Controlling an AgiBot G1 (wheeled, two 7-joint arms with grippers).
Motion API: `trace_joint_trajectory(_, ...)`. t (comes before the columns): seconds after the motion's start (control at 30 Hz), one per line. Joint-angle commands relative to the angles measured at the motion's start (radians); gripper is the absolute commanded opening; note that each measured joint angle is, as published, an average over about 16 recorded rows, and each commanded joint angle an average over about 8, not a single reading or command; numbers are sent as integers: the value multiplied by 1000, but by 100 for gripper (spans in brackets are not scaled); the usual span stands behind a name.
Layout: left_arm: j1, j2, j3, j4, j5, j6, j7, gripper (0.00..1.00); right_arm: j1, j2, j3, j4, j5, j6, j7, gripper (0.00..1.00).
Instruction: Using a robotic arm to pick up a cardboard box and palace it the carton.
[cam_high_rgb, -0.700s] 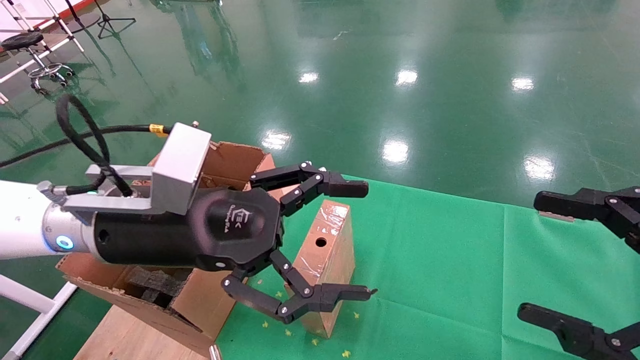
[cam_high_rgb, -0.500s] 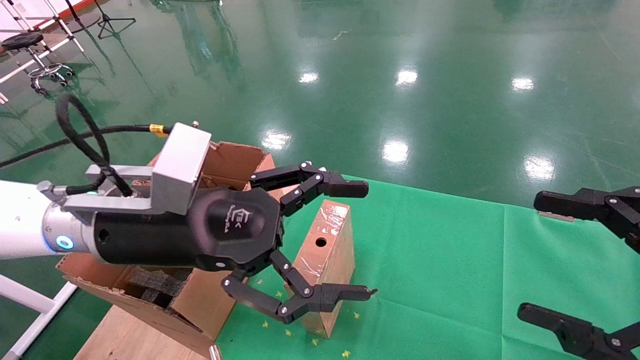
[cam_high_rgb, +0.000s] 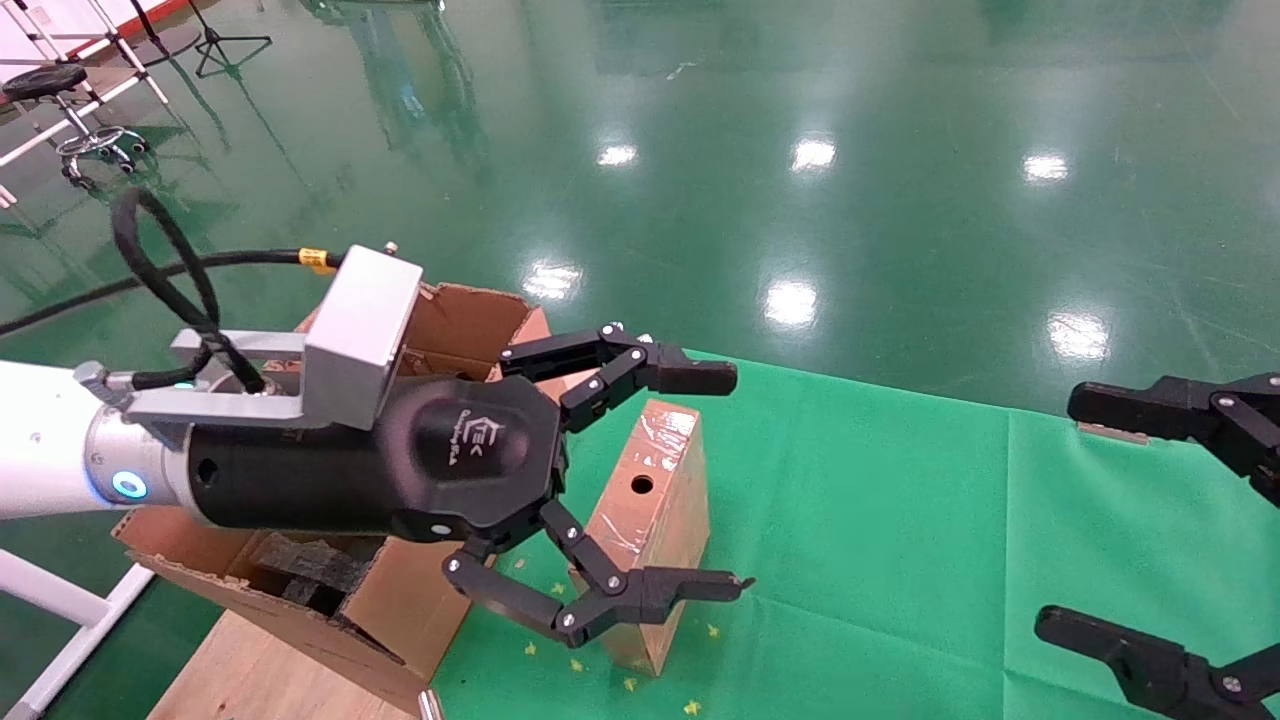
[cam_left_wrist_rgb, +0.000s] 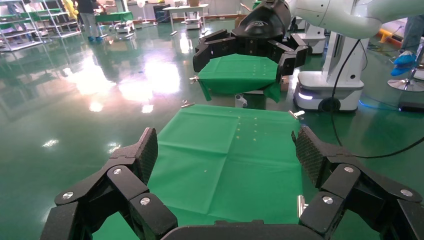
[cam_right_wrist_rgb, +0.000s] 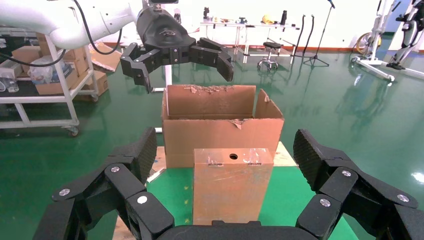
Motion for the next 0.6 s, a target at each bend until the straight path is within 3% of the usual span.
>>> trace_joint_trajectory(0.03,1,2,-1,1,-4,1,1,100,0,0,0,0,0,0,0,48)
trace_joint_trajectory(0.13,-2,-7,4,-5,15,-2,-4,100,0,0,0,0,0,0,0,11)
trace_joint_trajectory(0.2,-12,-18,14,-15,44,-2,-13,100,0,0,0,0,0,0,0,0)
trace_joint_trajectory(0.43,-117,-54,87,-56,235,15,-89,100,0,0,0,0,0,0,0,0)
trace_joint_trajectory(0.6,-178,-47,113,-60,287,29,-116,100,0,0,0,0,0,0,0,0)
